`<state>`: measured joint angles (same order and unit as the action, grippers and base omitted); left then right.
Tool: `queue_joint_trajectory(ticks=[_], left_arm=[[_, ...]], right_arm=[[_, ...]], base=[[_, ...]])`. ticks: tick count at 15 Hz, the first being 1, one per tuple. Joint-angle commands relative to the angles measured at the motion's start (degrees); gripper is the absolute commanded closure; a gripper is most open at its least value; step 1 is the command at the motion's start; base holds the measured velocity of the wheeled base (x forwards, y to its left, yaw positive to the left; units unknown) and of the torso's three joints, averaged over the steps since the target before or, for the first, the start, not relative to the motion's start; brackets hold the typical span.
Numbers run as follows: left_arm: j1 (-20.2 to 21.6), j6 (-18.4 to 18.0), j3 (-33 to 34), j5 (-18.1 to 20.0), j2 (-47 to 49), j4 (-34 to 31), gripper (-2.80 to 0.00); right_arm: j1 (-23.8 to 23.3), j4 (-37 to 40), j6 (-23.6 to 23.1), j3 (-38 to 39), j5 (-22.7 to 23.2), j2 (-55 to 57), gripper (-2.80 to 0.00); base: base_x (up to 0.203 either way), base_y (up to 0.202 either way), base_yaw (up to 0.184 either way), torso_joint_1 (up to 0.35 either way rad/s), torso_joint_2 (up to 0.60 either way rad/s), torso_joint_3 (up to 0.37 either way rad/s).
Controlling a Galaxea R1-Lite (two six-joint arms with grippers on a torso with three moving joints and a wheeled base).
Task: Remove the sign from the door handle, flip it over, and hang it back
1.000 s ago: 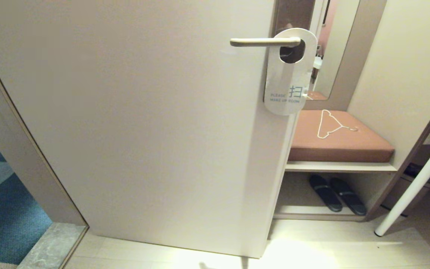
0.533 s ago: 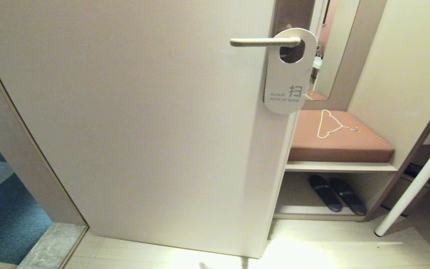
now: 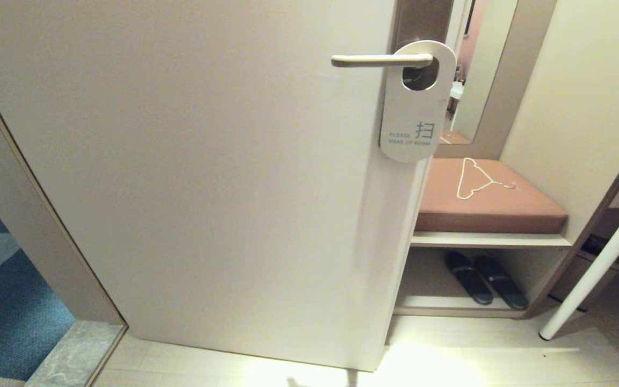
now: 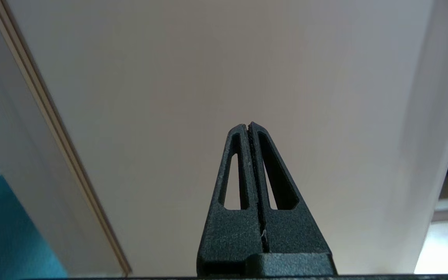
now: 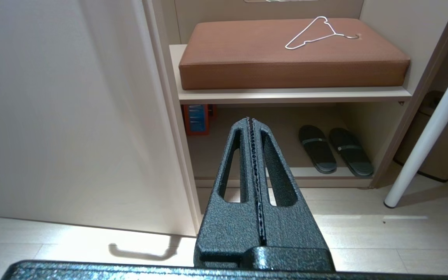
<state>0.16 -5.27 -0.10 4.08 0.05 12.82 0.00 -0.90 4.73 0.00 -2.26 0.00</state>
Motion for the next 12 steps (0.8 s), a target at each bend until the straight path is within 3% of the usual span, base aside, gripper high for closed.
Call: queue_joint_trajectory(ticks=[1, 6, 12], left_arm=[[0.02, -0.01, 0.01, -0.31, 0.13, -0.97, 0.0], [0.02, -0.23, 0.01, -3.74, 0.13, -9.27, 0.0], [0.02, 0.39, -0.04, -3.6, 0.13, -13.53, 0.0]], right_arm=[[0.0, -0.06, 0.02, 0.0, -0.03, 0.0, 0.0], [0.0, 0.02, 0.02, 0.0, -0.03, 0.0, 0.0], [0.0, 0.01, 0.02, 0.0, -0.03, 0.0, 0.0]], base=[[0.0, 0.0, 0.0, 0.0, 0.0, 0.0], [0.0, 0.0, 0.0, 0.0, 0.0, 0.0], [0.0, 0.0, 0.0, 0.0, 0.0, 0.0]])
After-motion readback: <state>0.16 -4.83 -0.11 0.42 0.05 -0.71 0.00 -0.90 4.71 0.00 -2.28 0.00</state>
